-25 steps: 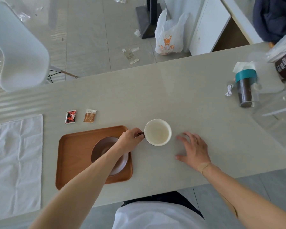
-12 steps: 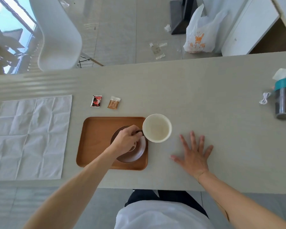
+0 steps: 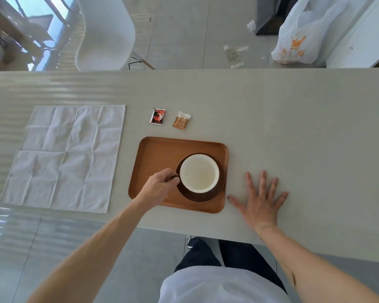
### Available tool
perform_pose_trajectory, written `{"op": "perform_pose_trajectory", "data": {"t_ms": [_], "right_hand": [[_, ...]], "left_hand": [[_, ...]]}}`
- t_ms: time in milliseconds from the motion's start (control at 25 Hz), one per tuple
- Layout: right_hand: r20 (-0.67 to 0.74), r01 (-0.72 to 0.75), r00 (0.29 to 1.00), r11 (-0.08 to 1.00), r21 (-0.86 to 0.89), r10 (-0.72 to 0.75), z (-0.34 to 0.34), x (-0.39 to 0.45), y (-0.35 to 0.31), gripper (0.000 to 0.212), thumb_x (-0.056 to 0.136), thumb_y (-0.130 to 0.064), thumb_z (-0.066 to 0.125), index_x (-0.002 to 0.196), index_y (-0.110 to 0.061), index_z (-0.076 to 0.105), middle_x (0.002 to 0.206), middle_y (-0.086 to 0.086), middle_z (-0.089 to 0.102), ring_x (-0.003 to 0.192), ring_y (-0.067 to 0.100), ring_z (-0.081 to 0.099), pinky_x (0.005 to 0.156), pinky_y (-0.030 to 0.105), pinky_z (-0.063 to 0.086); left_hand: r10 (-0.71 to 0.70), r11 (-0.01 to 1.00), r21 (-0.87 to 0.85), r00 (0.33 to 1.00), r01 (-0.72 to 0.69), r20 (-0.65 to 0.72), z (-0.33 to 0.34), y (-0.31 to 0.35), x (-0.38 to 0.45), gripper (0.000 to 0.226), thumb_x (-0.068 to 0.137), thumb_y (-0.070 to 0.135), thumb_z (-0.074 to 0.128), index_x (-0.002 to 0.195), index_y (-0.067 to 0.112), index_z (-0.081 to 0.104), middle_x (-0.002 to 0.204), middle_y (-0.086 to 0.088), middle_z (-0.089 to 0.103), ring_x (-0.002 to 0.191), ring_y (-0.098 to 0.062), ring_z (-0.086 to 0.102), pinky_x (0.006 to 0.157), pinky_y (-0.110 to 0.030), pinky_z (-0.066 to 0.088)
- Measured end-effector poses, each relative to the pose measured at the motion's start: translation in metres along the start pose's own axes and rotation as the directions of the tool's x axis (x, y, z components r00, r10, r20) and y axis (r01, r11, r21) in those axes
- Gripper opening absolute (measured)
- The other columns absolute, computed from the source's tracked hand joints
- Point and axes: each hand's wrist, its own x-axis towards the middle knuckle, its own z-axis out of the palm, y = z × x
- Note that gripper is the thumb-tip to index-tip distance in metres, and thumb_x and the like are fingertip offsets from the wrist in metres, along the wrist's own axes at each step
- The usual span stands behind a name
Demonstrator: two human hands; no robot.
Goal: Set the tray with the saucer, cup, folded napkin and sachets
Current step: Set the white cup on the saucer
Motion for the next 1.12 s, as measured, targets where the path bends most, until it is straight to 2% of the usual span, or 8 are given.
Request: {"op": "perform_pose_trajectory", "data": {"t_ms": [240,400,560,640,800,1000,1120], "right_hand": [[-0.086,-0.039,0.996,0.997,-0.061,0.033,0.008,-0.002,-0.004,0.091,0.075,-0.089,0.009,0.146,-0.041,-0.023,0.160,0.005,-0.024,0.144,0.039,-0.022,0.111,0.069,-0.007],[-0.137,-0.054,0.989,0.997,-0.057,0.046,0.013,-0.001,-0.003,0.091,0.076,-0.089,0.010,0.148,-0.041,-0.017,0.162,0.004,-0.017,0.146,0.038,-0.016,0.112,0.068,-0.005],[-0.185,-0.064,0.981,0.996,-0.055,0.053,0.018,0.000,-0.003,0.090,0.076,-0.089,0.015,0.149,-0.042,-0.012,0.163,0.003,-0.009,0.147,0.039,-0.009,0.113,0.068,-0.002],[-0.197,-0.069,0.979,0.996,-0.061,0.056,0.020,0.001,-0.003,0.091,0.076,-0.089,0.014,0.150,-0.042,-0.010,0.163,0.003,-0.007,0.148,0.038,-0.007,0.114,0.067,-0.001],[-0.213,-0.075,0.975,0.995,-0.059,0.061,0.021,0.001,-0.004,0.090,0.076,-0.089,0.015,0.150,-0.042,-0.008,0.163,0.002,-0.007,0.148,0.037,-0.007,0.114,0.067,0.000],[-0.223,-0.071,0.973,0.996,-0.053,0.057,0.021,0.000,-0.004,0.090,0.076,-0.089,0.015,0.150,-0.042,-0.006,0.163,0.003,-0.006,0.148,0.037,-0.007,0.115,0.066,-0.001],[-0.231,-0.072,0.971,0.996,-0.047,0.059,0.021,0.001,-0.004,0.090,0.076,-0.089,0.017,0.150,-0.043,-0.004,0.164,0.002,-0.003,0.148,0.037,-0.006,0.115,0.066,0.000]], "left_hand": [[0.020,1.000,0.012,1.000,-0.020,0.024,-0.003,-0.007,0.003,0.018,0.096,0.023,0.059,0.079,0.029,0.061,0.061,0.015,0.059,0.055,-0.006,0.051,0.052,-0.019,0.043],[0.040,0.996,0.081,0.998,-0.044,0.052,-0.004,-0.004,0.006,0.017,0.096,0.025,0.057,0.080,0.032,0.059,0.068,0.015,0.059,0.058,-0.005,0.052,0.055,-0.016,0.040],[0.075,0.974,0.207,0.994,-0.091,0.086,-0.009,0.000,0.013,0.007,0.098,0.028,0.054,0.096,0.030,0.060,0.080,0.018,0.061,0.069,-0.005,0.059,0.054,-0.009,0.039],[0.096,0.961,0.253,0.992,-0.114,0.082,-0.012,0.001,0.016,0.009,0.099,0.028,0.053,0.103,0.027,0.062,0.085,0.015,0.062,0.073,-0.002,0.059,0.054,-0.008,0.039],[0.103,0.956,0.262,0.988,-0.130,0.112,-0.014,-0.003,0.022,0.009,0.099,0.027,0.053,0.102,0.029,0.061,0.092,0.008,0.065,0.078,-0.004,0.060,0.062,-0.012,0.039],[0.163,0.941,0.281,0.980,-0.190,0.116,-0.015,-0.009,0.027,0.015,0.098,0.025,0.055,0.108,0.024,0.066,0.101,0.001,0.069,0.092,-0.016,0.061,0.077,-0.027,0.048],[0.175,0.940,0.273,0.976,-0.204,0.127,-0.014,-0.013,0.027,0.016,0.098,0.025,0.054,0.110,0.022,0.065,0.101,0.002,0.067,0.090,-0.014,0.059,0.074,-0.021,0.045]]}}
